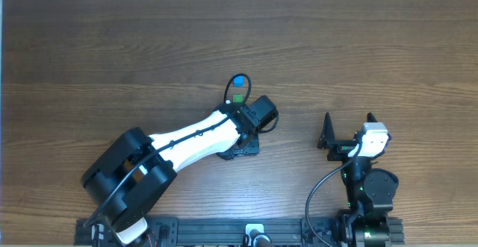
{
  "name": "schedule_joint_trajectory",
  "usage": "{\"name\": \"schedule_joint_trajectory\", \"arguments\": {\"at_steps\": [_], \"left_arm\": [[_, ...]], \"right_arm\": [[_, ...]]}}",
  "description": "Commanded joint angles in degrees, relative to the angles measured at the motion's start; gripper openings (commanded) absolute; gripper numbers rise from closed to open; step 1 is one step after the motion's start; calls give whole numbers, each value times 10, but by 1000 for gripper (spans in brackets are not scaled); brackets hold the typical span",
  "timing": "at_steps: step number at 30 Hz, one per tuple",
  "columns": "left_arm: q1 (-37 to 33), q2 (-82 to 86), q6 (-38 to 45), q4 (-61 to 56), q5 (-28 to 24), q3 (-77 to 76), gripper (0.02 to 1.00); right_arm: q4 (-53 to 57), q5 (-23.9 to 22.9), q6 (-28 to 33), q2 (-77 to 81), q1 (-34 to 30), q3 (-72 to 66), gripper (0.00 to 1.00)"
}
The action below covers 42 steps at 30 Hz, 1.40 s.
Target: Stack Cubes
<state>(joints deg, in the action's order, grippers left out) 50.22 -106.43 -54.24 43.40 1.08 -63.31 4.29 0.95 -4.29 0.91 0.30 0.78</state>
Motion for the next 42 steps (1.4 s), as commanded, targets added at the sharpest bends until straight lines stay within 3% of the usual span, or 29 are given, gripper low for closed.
{"name": "schedule_joint_trajectory", "arguments": {"at_steps": [1, 15, 30, 42], "left_arm": [[-3, -6, -4, -2, 10, 5, 478], [-3, -6, -7, -2, 20, 5, 443], [-3, -6, -7, -2, 20, 5, 200], [-2, 35, -7, 17, 18, -2, 77]], "right_arm": [[0, -2, 1, -6, -3, -5, 993], [0, -2, 1, -6, -3, -5, 993], [0, -2, 1, -6, -3, -5, 993], [0, -2, 1, -6, -3, -5, 993]]}}
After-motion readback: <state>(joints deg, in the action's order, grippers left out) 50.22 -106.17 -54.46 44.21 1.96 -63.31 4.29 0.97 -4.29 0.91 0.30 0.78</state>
